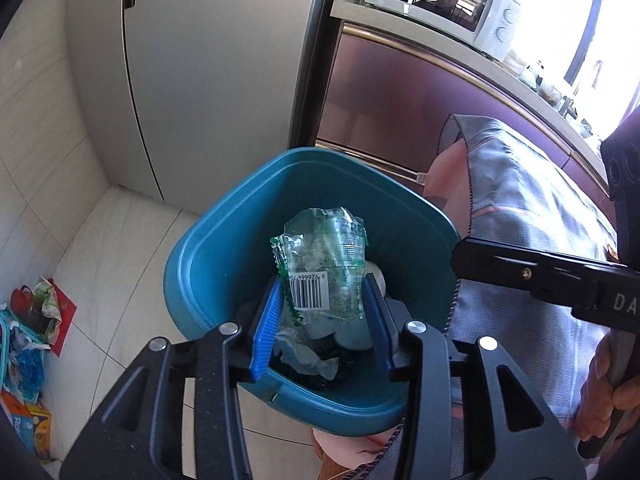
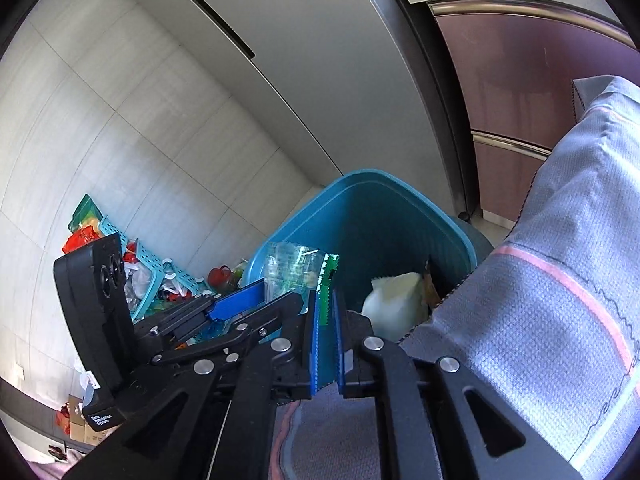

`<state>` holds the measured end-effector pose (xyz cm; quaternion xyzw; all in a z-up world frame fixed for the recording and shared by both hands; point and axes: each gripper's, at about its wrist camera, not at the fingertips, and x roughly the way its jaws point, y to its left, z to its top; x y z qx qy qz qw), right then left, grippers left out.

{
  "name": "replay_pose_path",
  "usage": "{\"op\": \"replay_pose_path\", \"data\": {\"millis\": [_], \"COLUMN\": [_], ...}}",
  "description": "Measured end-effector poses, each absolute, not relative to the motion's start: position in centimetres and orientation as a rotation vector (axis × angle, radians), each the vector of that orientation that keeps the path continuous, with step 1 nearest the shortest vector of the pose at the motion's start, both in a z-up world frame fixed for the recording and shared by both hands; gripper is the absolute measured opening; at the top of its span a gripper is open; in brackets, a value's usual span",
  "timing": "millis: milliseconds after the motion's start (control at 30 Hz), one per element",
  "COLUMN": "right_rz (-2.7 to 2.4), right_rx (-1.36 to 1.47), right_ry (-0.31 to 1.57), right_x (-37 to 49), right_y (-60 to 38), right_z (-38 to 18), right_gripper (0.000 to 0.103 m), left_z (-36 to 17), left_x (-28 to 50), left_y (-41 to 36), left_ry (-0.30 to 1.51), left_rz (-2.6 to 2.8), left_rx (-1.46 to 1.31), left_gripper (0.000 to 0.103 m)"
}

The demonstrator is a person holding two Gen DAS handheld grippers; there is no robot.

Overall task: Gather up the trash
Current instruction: 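Carry the plastic wrapper and paper cup over the blue bin, then open both grippers to drop the wrapper and cup into the bin, then move both open grippers back over the foam net and gold wrapper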

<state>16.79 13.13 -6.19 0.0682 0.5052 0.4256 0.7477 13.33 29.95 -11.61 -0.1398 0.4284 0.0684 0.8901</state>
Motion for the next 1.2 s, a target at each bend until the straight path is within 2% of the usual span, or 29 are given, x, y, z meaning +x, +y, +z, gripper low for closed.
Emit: {"op": "replay_pose_path", "data": {"millis": [100,300,400,667,800,967,1100,1200], "right_rz": [0.931,0.922,0.918,0.927,0.931,0.919,0.867,0.81], "right_rx": [0.16,0.189,0.201,0.218,0.217,0.221,0.23,0.252], "right_ry": [1.106,1.094,1.093,1.065,1.019,0.942,0.876,0.842], "right_x": [16.8,16.8,16.7,16.1,15.3,14.1,13.0,12.4], "right_y": [12.7,11.0,10.1,8.2,6.5,3.1,-0.8,-4.1], "right_z": [-6.4,-6.2,-6.2,-5.2,-4.0,-2.0,-0.4,0.4], "right_gripper": [0.008,0.011,0.014,0.015,0.022,0.024,0.031,0.032], "left_z": [-12.1,-12.5,-12.4,-12.0,-10.6,-8.0,-6.4,-5.6], "left_x": [13.5,13.4,13.4,13.6,12.9,11.9,11.2,10.9], "left_y": [29.9,29.9,29.8,28.9,28.0,24.8,21.1,17.6], "left_ry": [0.897,0.902,0.906,0.899,0.854,0.775,0.735,0.721], "left_rz": [0.145,0.149,0.137,0.132,0.119,0.051,-0.052,-0.151], "left_rx": [-0.296,-0.294,-0.281,-0.267,-0.248,-0.199,-0.163,-0.134], "left_gripper": [0.045,0.045,0.05,0.051,0.052,0.055,0.056,0.056]}}
